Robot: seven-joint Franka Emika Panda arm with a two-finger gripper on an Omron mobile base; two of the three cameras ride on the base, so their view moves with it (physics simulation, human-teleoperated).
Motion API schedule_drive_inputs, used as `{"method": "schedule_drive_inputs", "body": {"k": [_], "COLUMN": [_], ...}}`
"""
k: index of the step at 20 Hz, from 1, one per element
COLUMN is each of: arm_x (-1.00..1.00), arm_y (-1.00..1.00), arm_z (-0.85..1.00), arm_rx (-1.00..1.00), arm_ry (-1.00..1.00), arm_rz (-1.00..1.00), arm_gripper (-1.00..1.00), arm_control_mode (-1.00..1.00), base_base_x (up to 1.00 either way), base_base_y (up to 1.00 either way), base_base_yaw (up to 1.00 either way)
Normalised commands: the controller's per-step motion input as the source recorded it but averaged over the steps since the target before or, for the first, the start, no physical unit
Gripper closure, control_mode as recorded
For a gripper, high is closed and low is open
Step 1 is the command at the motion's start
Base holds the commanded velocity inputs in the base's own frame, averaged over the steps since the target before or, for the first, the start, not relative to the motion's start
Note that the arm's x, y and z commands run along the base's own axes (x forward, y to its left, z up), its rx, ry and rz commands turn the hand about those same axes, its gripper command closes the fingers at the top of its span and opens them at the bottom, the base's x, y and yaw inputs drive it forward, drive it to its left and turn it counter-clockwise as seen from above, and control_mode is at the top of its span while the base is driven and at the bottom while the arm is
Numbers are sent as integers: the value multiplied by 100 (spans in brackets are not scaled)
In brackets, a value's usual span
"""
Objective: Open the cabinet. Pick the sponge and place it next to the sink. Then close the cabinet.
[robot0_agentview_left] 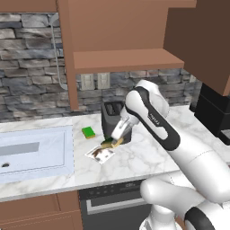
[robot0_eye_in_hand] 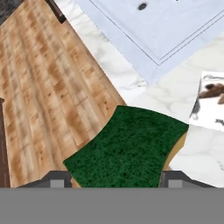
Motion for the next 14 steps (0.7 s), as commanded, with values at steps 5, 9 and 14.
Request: {"method": "schedule_drive_inputs", "body": {"k": [5,9,14], "arm_x": [0,0,4], "arm_y": [6,8,17], "arm_z": [-24,-18,-16], "arm_rx": [0,0,0], "arm_ry": [0,0,0], "arm_rz": [-8,-11,-15], "arm_gripper": [100,100,100], "arm_control_mode": [-100,-100,-100], "base_base_x": [0,0,0], "base_base_y": [0,0,0], "base_base_yaw": [0,0,0]}}
